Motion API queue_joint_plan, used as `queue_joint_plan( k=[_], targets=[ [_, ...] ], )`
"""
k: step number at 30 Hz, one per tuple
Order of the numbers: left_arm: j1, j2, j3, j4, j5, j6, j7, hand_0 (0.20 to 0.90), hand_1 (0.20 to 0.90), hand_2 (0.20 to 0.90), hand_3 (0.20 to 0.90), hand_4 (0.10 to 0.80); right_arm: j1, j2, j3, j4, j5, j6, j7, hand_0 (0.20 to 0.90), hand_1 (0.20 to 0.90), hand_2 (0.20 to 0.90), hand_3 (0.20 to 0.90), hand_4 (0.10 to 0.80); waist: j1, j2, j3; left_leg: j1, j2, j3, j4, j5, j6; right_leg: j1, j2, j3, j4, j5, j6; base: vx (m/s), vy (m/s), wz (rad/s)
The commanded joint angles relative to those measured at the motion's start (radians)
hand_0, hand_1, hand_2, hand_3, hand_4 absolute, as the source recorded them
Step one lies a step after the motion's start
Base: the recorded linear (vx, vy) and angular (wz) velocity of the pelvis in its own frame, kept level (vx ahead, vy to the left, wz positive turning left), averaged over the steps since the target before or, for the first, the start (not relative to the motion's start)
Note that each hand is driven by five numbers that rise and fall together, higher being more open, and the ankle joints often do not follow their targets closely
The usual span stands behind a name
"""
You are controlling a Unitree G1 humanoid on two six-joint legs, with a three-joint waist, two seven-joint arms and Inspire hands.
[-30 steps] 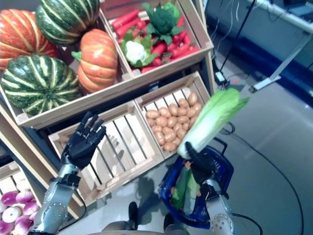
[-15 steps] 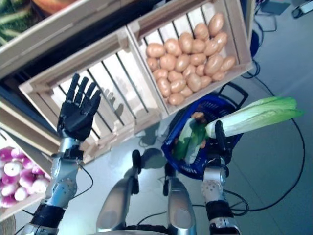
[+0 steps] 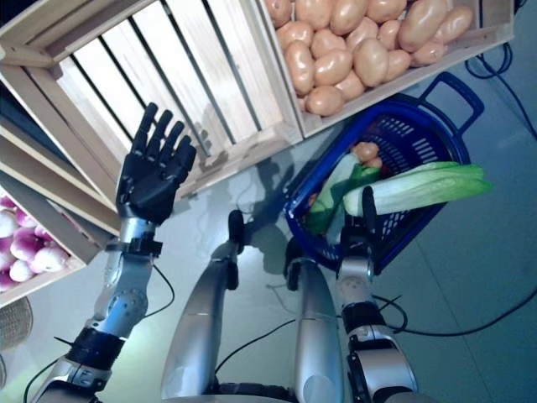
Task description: Put vegetables into the basket
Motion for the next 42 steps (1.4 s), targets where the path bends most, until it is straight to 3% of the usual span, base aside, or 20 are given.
queue_joint_plan(
  k=[1,9,16,17,30,38,42],
  targets=[
    [-0.072,0.01,0.045,-0.099,0.077,-0.1,0.018,0.9,0.9,0.9,0.9,0.8,-0.055,-0.108,0.036,0.022,-0.135,0.125,-0.01,0.3,0.3,0.3,0.3,0.4,0.023,0.043,-0.002,-0.079,-0.047,0.001,0.187,-0.191,0.028,-0.048,0.017,0.011,-0.087,0.14,0.009,0.068,0.005,0.1],
    [-0.085,0.049,0.074,-0.124,0.083,-0.048,0.036,0.9,0.9,0.9,0.9,0.8,-0.135,-0.2,0.085,0.184,-0.358,0.261,-0.114,0.3,0.3,0.3,0.3,0.4,0.051,0.056,-0.002,-0.17,-0.073,-0.013,0.28,-0.237,0.034,-0.14,0.001,0.013,0.034,0.104,0.012,0.027,-0.022,0.09],
    [-0.083,0.078,0.088,-0.139,0.062,0.009,0.021,0.9,0.9,0.9,0.9,0.8,-0.154,-0.239,0.067,0.29,-0.304,0.408,-0.156,0.302,0.302,0.302,0.302,0.402,0.07,0.051,-0.002,-0.218,-0.088,-0.022,0.328,-0.249,0.036,-0.186,-0.003,0.005,0.092,0.103,0.019,0.026,-0.047,0.05],
    [-0.078,0.082,0.084,-0.142,0.049,0.018,0.014,0.9,0.9,0.9,0.9,0.8,-0.152,-0.24,0.062,0.306,-0.291,0.436,-0.166,0.9,0.9,0.9,0.9,0.8,0.074,0.051,-0.002,-0.218,-0.089,-0.025,0.325,-0.247,0.036,-0.186,-0.004,0.001,0.092,0.105,0.021,0.012,-0.061,-0.01],
    [-0.054,0.13,0.071,-0.148,-0.024,0.076,-0.066,0.9,0.9,0.9,0.9,0.8,-0.137,-0.229,0.005,0.367,-0.197,0.383,-0.225,0.9,0.9,0.9,0.9,0.8,0.086,0.039,-0.002,-0.12,-0.077,-0.021,0.229,-0.199,0.025,-0.076,0.014,-0.028,-0.042,0.169,0.026,-0.016,-0.022,0.01],
    [-0.018,0.151,0.07,-0.107,-0.013,0.139,-0.128,0.9,0.9,0.9,0.9,0.8,-0.099,-0.211,-0.022,0.353,-0.15,0.3,-0.204,0.9,0.9,0.9,0.9,0.8,0.078,0.006,-0.002,0.094,-0.073,-0.028,0.053,-0.153,-0.006,0.166,0.04,-0.027,-0.289,0.208,0.037,0.027,-0.016,-0.05],
    [0.014,0.156,0.066,-0.066,-0.006,0.164,-0.152,0.9,0.9,0.9,0.9,0.8,-0.033,-0.192,-0.037,0.318,-0.149,0.254,-0.156,0.9,0.9,0.9,0.9,0.8,0.066,-0.004,-0.002,0.272,-0.067,-0.013,-0.091,-0.115,-0.015,0.355,0.061,-0.039,-0.427,0.22,0.041,0.051,0.097,-0.07]
  ],
)
